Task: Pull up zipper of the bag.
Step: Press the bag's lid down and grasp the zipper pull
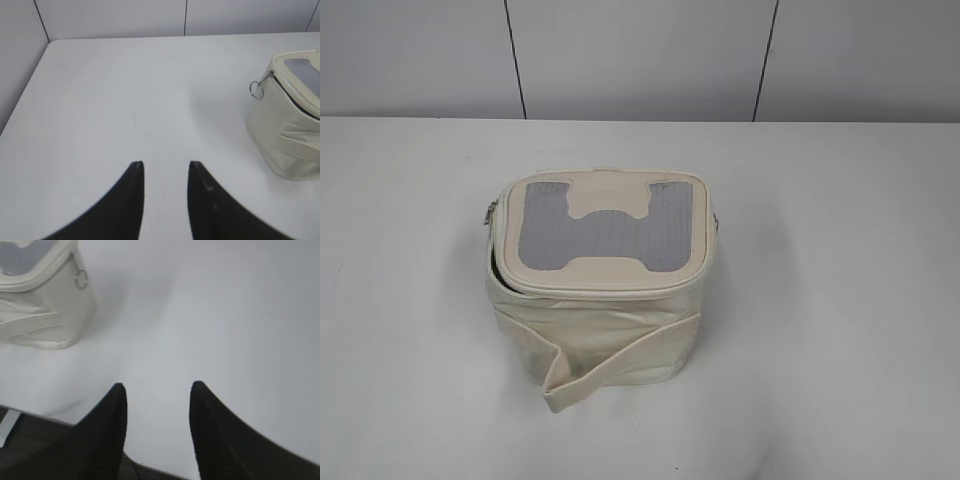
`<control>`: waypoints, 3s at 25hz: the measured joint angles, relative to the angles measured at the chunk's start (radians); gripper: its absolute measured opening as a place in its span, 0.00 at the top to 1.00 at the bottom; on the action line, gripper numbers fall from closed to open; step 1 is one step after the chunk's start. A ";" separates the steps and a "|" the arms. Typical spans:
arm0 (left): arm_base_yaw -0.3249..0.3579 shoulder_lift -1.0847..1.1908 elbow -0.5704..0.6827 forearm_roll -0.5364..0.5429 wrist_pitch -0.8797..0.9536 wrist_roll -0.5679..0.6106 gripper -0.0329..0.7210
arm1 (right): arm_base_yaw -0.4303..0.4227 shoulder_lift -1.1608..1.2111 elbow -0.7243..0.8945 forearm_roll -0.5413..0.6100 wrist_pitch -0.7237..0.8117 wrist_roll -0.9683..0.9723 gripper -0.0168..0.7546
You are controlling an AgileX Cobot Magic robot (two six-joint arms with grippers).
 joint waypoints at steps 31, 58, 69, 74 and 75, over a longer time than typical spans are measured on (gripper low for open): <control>0.000 0.025 0.000 -0.007 0.000 0.000 0.65 | 0.300 2.241 -1.668 0.649 0.166 -0.732 0.54; 0.000 0.058 0.000 -0.004 0.000 0.000 0.64 | 0.405 2.286 -1.605 0.604 0.181 -0.680 0.44; 0.000 0.088 -0.007 -0.008 -0.007 0.007 0.64 | 0.407 2.336 -1.606 0.590 0.189 -0.691 0.87; 0.000 0.281 -0.030 -0.187 -0.139 0.171 0.62 | 0.409 2.336 -1.606 0.589 0.189 -0.691 0.87; 0.000 0.329 -0.033 -0.246 -0.177 0.215 0.60 | 0.409 2.336 -1.606 0.590 0.189 -0.691 0.87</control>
